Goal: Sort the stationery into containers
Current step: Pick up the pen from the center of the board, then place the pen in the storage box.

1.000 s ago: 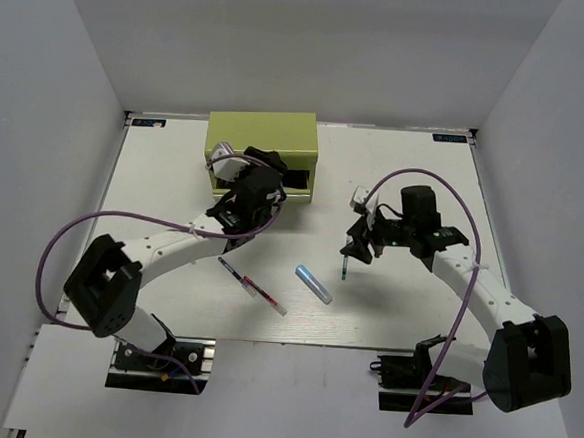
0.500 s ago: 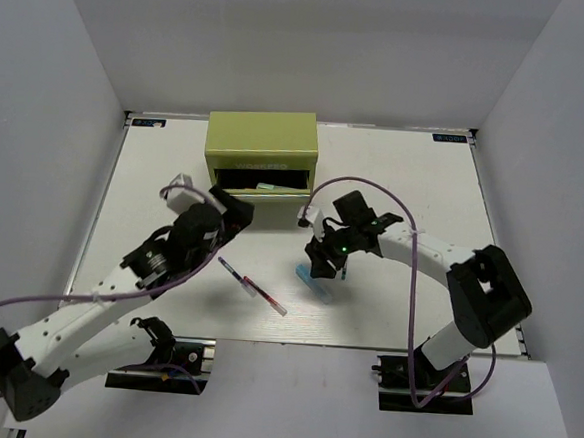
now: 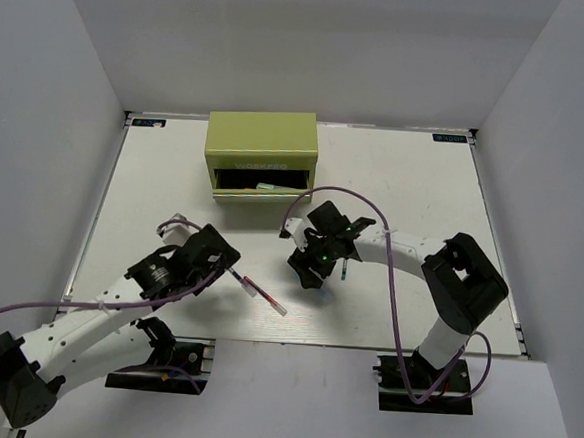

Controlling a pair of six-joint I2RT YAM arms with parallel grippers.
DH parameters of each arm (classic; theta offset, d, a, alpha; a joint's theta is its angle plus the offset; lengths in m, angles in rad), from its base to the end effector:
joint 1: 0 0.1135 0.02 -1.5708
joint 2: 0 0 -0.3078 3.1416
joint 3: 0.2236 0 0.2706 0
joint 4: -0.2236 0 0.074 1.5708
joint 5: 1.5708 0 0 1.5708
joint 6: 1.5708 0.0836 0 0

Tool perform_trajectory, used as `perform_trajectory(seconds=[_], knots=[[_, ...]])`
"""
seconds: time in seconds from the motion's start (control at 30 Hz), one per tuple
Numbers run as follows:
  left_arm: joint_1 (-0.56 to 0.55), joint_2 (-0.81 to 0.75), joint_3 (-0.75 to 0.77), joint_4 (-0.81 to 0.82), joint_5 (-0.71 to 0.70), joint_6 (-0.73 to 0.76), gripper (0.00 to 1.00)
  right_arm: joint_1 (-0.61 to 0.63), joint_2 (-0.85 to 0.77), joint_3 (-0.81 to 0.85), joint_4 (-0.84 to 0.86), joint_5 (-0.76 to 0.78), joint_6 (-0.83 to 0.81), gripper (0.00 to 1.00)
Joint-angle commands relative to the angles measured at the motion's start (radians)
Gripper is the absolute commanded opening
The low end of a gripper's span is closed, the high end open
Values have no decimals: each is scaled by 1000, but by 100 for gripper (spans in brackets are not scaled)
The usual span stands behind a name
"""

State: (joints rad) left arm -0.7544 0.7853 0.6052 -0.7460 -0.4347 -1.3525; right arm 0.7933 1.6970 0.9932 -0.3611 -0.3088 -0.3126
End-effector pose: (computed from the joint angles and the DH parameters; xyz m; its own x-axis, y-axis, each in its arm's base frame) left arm 0.1427 -0.0858 0.2231 -0.5525 -0.6959 -0.4588 -0.4740 0.7151 -0.5138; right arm 0.2437 0.2838 0.1594 -0.3433 -0.7664 -0.5429 -0.9331 0.3444 0.1039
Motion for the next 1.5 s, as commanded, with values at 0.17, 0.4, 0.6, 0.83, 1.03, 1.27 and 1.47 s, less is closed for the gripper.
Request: perform_trajectory(seconds=[0.17, 0.4, 0.6, 0.83, 1.03, 1.27, 1.47], knots=[[3, 115, 94, -202, -33, -82, 100, 75, 26, -7, 42, 186, 67, 56], [3, 169, 94, -224, -23, -137, 100, 70, -20, -34, -4, 177, 7, 18], [3, 219, 94, -193, 23, -149, 100, 49, -172, 22, -27, 122, -228, 14], [3, 218, 22, -64, 80, -194, 100, 20, -200, 308, 60, -5, -466, 11], [3, 207, 22, -73, 70, -194, 100, 8, -21, 548, 77, -47, -505, 13], [3, 187, 4, -84, 79, -203, 100, 1, 131, 633, 231, -27, -556, 13], [3, 157, -18, -75, 79, -212, 100, -12, 228, 685, 249, -10, -566, 18]])
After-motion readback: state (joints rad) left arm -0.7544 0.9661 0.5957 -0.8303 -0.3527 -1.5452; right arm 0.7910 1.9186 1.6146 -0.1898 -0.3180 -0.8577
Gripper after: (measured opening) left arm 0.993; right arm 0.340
